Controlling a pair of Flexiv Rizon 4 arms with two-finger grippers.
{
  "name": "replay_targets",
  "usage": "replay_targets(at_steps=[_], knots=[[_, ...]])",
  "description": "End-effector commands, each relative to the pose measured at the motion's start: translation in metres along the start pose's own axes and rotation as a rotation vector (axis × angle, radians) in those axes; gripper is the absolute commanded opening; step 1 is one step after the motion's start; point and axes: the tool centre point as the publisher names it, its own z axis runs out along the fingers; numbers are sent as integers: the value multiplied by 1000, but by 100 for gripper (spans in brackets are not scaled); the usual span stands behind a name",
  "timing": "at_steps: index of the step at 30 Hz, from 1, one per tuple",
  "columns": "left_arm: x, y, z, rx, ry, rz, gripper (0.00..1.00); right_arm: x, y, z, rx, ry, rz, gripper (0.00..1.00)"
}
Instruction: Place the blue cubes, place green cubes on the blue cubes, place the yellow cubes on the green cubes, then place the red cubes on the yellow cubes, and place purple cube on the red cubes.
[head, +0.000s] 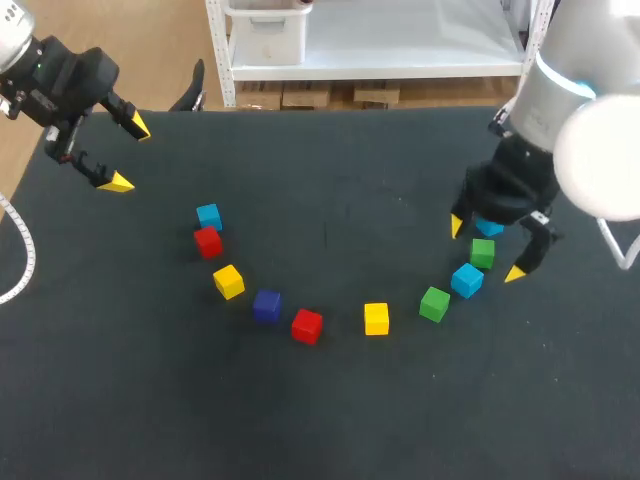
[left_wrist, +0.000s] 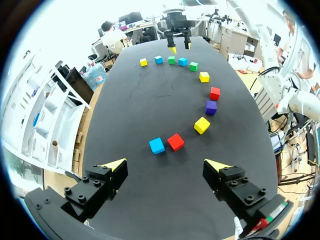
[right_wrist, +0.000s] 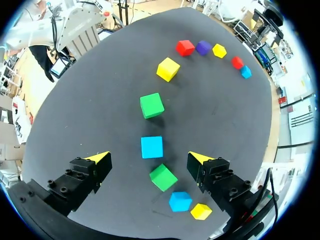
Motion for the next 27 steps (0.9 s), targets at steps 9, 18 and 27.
replay_targets(at_steps=[9, 18, 27], knots=[[1, -1, 0, -2, -1, 3, 100, 5, -8, 20, -20, 12, 13, 100], [1, -1, 0, -2, -1, 3, 100, 6, -9, 30, -29, 13, 7, 91], [1, -1, 0, -2, -1, 3, 100, 7, -9, 37, -44, 14, -6, 61]])
